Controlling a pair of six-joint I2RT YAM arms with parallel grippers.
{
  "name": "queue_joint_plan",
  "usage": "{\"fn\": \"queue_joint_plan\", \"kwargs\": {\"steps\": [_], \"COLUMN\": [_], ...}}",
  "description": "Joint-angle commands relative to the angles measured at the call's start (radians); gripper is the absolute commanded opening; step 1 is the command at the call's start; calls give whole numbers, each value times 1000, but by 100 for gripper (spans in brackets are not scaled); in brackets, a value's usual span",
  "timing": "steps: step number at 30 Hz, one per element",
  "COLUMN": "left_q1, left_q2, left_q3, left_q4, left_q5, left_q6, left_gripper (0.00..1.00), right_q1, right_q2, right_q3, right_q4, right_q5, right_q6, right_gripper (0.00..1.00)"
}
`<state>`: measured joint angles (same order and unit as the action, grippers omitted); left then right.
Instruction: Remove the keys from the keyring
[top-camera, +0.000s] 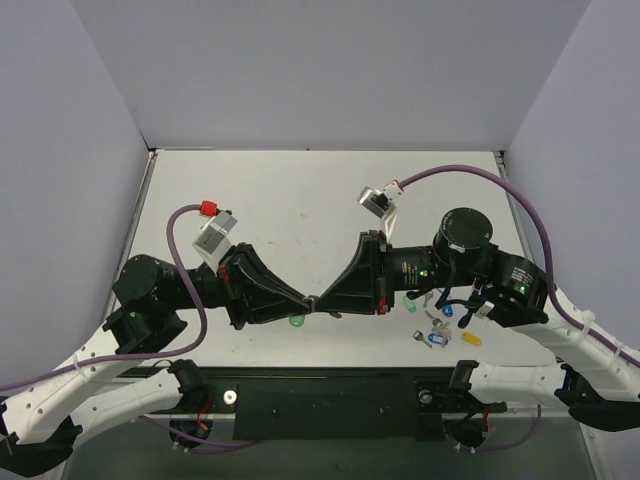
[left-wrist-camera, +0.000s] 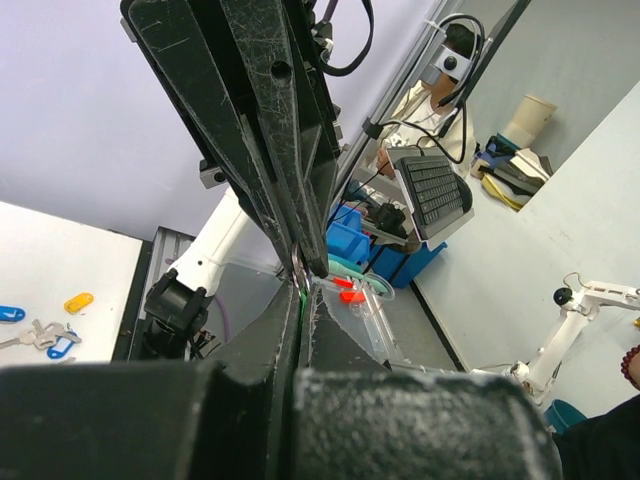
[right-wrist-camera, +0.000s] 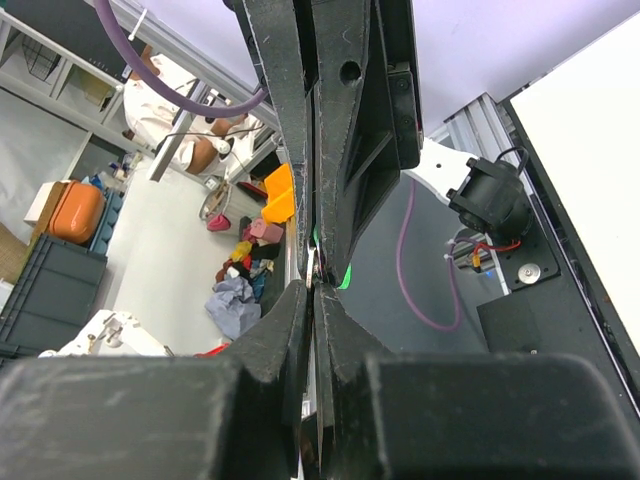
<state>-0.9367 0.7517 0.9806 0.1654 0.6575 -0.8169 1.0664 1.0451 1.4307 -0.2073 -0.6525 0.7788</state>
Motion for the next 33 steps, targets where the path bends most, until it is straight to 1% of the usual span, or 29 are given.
{"fn": "queue_joint_plan", "kwargs": {"steps": [1, 2, 3, 5, 7, 10, 16, 33], "left_q1": [-8, -8, -8, -7, -7, -7, -8, -7], "left_q2": [3, 3, 3, 5, 6, 9, 17, 17], "left_q3": [43, 44, 43, 41, 43, 44, 50, 50], "left_q4": [0, 2, 3, 6, 13, 26, 34, 36], "left_q5": [-7, -12, -15, -18, -18, -18, -25, -81], "left_q6": [18, 18, 15, 12, 5, -4, -24, -54], "left_gripper": [0, 0, 0, 0, 0, 0, 0, 0], "right_q1": [-6, -5, -6, -6, -5, -5, -6, -2], "right_q2": [-20, -25, -26, -36, -49, -60, -66, -30], "right_q3": [31, 33, 34, 37, 37, 43, 42, 48], "right_q4": [51, 43, 40, 25, 17, -9, -15, 19], "right_q5": [10, 22, 31, 62, 100, 161, 185, 128], "right_q6": [0, -3, -3, -16, -29, -52, -58, -32], "right_gripper": [0, 0, 8, 16, 18, 19, 19, 21]}}
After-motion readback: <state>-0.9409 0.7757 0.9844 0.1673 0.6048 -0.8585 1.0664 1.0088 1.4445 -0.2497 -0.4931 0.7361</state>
